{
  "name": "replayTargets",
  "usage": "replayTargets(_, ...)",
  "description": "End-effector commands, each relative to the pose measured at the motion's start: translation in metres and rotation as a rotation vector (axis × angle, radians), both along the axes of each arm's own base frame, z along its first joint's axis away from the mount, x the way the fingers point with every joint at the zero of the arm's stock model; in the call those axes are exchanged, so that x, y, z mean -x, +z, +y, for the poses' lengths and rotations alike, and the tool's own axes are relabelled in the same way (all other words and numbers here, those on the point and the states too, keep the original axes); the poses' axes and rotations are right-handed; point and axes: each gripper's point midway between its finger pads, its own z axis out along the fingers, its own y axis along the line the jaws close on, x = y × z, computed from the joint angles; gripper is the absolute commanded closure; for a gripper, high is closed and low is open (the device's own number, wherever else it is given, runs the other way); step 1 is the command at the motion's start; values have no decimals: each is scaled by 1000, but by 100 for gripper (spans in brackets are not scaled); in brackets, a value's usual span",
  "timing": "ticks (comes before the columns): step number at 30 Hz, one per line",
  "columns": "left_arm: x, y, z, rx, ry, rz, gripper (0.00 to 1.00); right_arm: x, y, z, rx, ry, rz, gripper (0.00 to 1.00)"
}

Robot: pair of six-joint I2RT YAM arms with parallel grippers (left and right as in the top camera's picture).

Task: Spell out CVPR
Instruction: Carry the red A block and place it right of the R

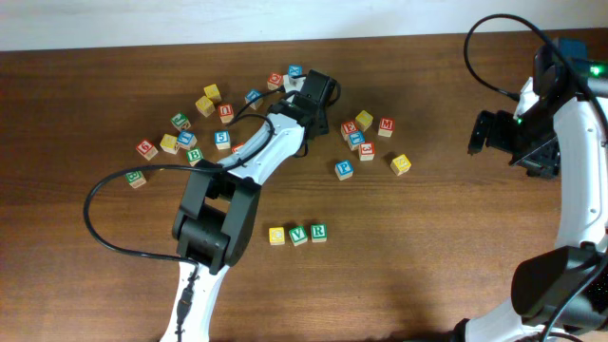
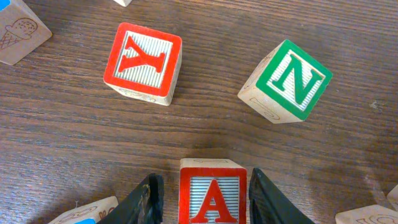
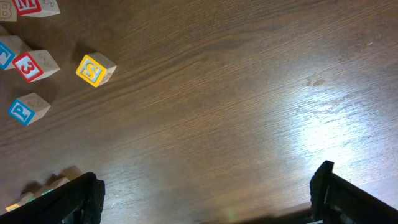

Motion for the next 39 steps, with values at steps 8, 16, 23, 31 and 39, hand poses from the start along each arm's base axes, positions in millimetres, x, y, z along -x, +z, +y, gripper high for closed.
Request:
replayTargets(8, 0, -9, 2, -15, -21, 17, 63, -3, 7, 1, 2, 8, -26, 2)
replayTargets(16, 5, -12, 2, -19, -25, 39, 59, -3, 7, 1, 2, 8, -26, 2)
replayTargets(23, -1, -8, -6, -7, -78, 11, 66, -3, 7, 1, 2, 8, -27, 2)
replayTargets(31, -1, -19, -5, -14, -77, 25, 61, -3, 7, 1, 2, 8, -27, 2)
replayTargets(39, -7, -15, -6, -12, -70, -7, 67, -3, 7, 1, 2, 8, -27, 2)
